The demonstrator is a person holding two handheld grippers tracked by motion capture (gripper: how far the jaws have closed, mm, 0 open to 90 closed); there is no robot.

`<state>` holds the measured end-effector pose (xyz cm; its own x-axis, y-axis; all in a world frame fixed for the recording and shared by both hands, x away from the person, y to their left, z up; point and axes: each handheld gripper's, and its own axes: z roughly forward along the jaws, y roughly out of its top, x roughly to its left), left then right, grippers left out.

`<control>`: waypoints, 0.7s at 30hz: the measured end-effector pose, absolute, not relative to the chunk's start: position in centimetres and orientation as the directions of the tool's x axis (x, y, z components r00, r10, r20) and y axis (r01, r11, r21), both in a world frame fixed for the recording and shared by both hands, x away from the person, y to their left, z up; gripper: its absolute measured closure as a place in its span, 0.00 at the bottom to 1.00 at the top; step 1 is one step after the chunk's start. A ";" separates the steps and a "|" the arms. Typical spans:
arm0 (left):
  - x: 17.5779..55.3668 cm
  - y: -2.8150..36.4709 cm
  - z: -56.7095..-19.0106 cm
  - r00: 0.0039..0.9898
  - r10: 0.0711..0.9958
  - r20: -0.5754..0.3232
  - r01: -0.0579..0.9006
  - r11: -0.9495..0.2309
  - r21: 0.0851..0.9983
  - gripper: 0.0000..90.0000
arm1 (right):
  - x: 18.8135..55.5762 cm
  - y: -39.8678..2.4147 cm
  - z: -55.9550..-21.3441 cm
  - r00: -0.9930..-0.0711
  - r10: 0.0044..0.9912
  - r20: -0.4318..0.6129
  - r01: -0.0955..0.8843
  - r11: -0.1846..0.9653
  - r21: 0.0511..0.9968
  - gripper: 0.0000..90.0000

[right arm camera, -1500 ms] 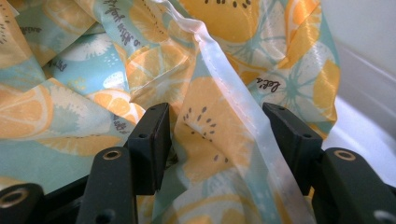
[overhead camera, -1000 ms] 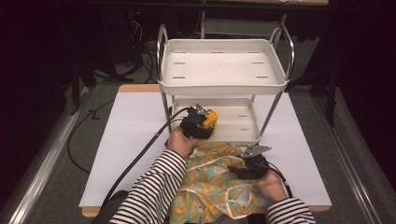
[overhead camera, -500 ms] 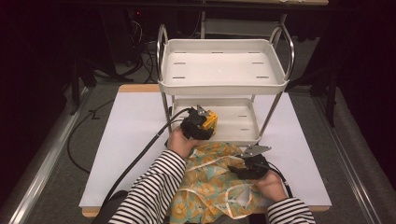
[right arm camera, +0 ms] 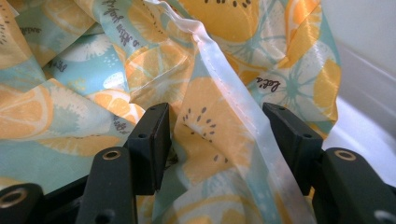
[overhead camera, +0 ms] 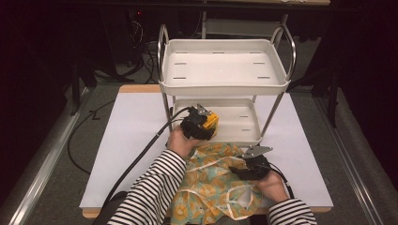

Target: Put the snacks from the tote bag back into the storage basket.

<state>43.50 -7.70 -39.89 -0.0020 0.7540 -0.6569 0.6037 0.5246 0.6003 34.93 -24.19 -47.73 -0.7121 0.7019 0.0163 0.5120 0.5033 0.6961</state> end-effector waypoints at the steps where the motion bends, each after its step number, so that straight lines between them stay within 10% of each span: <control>1: 43.5 -7.7 -39.8 -0.009 0.753 -0.658 0.605 0.528 0.596 0.49 | 34.9 -24.2 -47.7 -0.712 0.702 0.016 0.511 0.502 0.697 0.49; 10: 43.0 -7.6 -39.9 0.010 0.780 -0.626 0.593 0.500 0.632 0.45 | 34.9 -24.2 -47.7 -0.711 0.703 0.015 0.514 0.505 0.694 0.49; 11: 44.7 -4.8 -40.7 0.523 0.777 -0.350 0.492 0.060 0.868 0.45 | 34.9 -24.2 -47.7 -0.712 0.702 0.018 0.513 0.502 0.696 0.49; 12: 44.7 -4.3 -40.6 0.556 0.777 -0.294 0.496 -0.027 0.868 0.45 | 34.9 -24.2 -47.7 -0.712 0.702 0.017 0.512 0.503 0.696 0.49; 21: 44.3 -4.2 -40.0 0.544 0.782 -0.304 0.485 0.002 0.874 0.44 | 34.9 -24.2 -47.7 -0.712 0.702 0.017 0.515 0.506 0.693 0.49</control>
<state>44.31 -4.21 -40.01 0.5442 0.7821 -0.3037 0.4851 0.0020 0.8745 34.92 -24.20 -47.69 -0.7120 0.7020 0.0166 0.5146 0.5056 0.6925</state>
